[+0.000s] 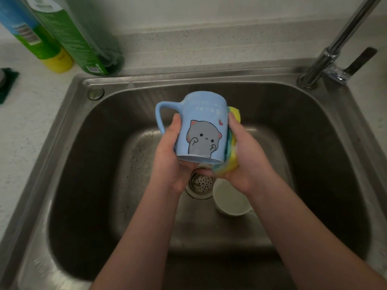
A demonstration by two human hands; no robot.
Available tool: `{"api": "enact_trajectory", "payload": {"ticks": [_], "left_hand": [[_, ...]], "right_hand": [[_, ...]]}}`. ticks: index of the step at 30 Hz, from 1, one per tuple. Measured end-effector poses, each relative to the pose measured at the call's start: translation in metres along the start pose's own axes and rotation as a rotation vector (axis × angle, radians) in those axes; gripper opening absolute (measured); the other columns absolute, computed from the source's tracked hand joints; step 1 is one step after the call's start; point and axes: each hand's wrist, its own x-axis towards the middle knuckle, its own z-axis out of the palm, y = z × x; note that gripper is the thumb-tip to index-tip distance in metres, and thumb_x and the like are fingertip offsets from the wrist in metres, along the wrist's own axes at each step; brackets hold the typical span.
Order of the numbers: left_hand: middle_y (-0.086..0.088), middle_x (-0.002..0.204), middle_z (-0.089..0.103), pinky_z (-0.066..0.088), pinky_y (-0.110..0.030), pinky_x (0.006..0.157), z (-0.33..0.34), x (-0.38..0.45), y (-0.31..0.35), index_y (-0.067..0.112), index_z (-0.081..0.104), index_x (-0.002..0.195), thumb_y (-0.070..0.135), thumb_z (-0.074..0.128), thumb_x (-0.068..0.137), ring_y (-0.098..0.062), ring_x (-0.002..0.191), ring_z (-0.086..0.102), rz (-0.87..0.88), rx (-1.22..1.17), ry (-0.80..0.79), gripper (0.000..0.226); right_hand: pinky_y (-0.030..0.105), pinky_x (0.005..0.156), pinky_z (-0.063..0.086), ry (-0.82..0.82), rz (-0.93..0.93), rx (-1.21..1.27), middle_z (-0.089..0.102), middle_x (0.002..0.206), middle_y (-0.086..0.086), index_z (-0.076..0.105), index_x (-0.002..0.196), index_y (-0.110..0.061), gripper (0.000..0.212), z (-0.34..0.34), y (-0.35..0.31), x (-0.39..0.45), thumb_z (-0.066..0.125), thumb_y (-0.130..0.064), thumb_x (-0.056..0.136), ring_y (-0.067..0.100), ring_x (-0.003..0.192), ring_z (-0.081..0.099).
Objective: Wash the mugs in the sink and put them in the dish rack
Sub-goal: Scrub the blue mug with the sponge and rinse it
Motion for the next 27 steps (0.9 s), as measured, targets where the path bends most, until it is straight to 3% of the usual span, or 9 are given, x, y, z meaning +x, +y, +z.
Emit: {"api": "enact_trajectory", "payload": {"ticks": [3,6,8,11,14,18,22,24,27], "left_hand": [[-0.014,0.109,0.07,0.058,-0.042,0.082,0.0,0.001,0.001,0.012,0.064,0.116,0.048,0.039,0.092,-0.028,0.099,0.068,0.016,-0.01,0.002,0.05],[-0.013,0.109,0.071,0.058,-0.041,0.08,0.001,0.001,0.002,0.012,0.064,0.117,0.047,0.034,0.098,-0.028,0.098,0.068,-0.005,-0.014,0.033,0.049],[-0.014,0.108,0.071,0.06,-0.04,0.073,0.0,0.001,0.003,0.011,0.064,0.117,0.046,0.033,0.1,-0.027,0.094,0.069,-0.043,-0.05,0.055,0.049],[-0.017,0.117,0.068,0.059,-0.041,0.076,-0.002,0.003,0.003,0.008,0.059,0.127,0.046,0.032,0.101,-0.029,0.098,0.067,-0.081,-0.086,0.096,0.053],[-0.018,0.121,0.065,0.057,-0.041,0.08,-0.003,0.005,0.001,0.007,0.057,0.13,0.045,0.031,0.101,-0.031,0.101,0.065,-0.095,-0.095,0.113,0.054],[-0.017,0.118,0.067,0.055,-0.045,0.084,-0.002,0.006,-0.002,0.007,0.06,0.125,0.044,0.032,0.101,-0.032,0.102,0.065,-0.082,-0.098,0.109,0.052],[-0.01,0.099,0.073,0.059,-0.041,0.064,0.001,0.005,-0.003,0.013,0.066,0.107,0.046,0.029,0.101,-0.026,0.083,0.071,-0.065,-0.042,0.078,0.049],[-0.009,0.097,0.074,0.059,-0.043,0.063,0.002,0.005,-0.002,0.016,0.067,0.104,0.047,0.033,0.1,-0.026,0.082,0.072,-0.038,0.015,0.11,0.046],[-0.01,0.105,0.073,0.06,-0.047,0.073,0.004,0.005,0.001,0.017,0.06,0.119,0.045,0.048,0.095,-0.029,0.094,0.071,0.014,0.061,0.215,0.039]], "right_hand": [[0.064,0.091,0.045,-0.091,-0.041,0.024,0.068,0.118,0.007,0.059,0.123,-0.029,0.049,-0.002,0.001,0.003,0.046,-0.062,0.089,0.034,0.106,0.065],[0.065,0.087,0.046,-0.049,-0.109,-0.046,0.067,0.119,0.004,0.054,0.126,-0.032,0.05,-0.003,0.002,0.005,0.052,-0.061,0.086,0.033,0.104,0.066],[0.056,0.083,0.054,0.031,-0.213,-0.142,0.069,0.113,0.001,0.055,0.121,-0.032,0.041,-0.001,0.004,0.003,0.053,-0.057,0.088,0.025,0.099,0.069],[0.026,0.078,0.057,0.146,-0.496,-0.355,0.068,0.103,-0.016,0.056,0.112,-0.041,0.022,0.007,0.006,-0.005,0.052,-0.046,0.092,0.0,0.092,0.067],[0.024,0.084,0.055,0.175,-0.634,-0.502,0.06,0.115,-0.02,0.047,0.132,-0.042,0.041,0.009,0.007,-0.006,0.051,-0.046,0.092,-0.006,0.098,0.062],[0.044,0.087,0.056,0.087,-0.383,-0.183,0.069,0.111,-0.005,0.057,0.121,-0.032,0.031,0.005,0.001,-0.002,0.052,-0.045,0.093,0.014,0.1,0.068],[0.062,0.086,0.049,-0.092,-0.184,-0.047,0.066,0.119,0.009,0.055,0.126,-0.027,0.044,0.0,-0.006,0.0,0.048,-0.053,0.091,0.032,0.105,0.066],[0.065,0.086,0.048,-0.122,-0.166,-0.064,0.065,0.121,0.01,0.053,0.127,-0.028,0.05,-0.003,-0.007,0.001,0.057,-0.055,0.085,0.035,0.106,0.065],[0.061,0.082,0.051,-0.07,-0.14,-0.11,0.066,0.118,0.01,0.05,0.129,-0.028,0.071,-0.006,-0.007,0.003,0.071,-0.054,0.066,0.033,0.102,0.067]]}}
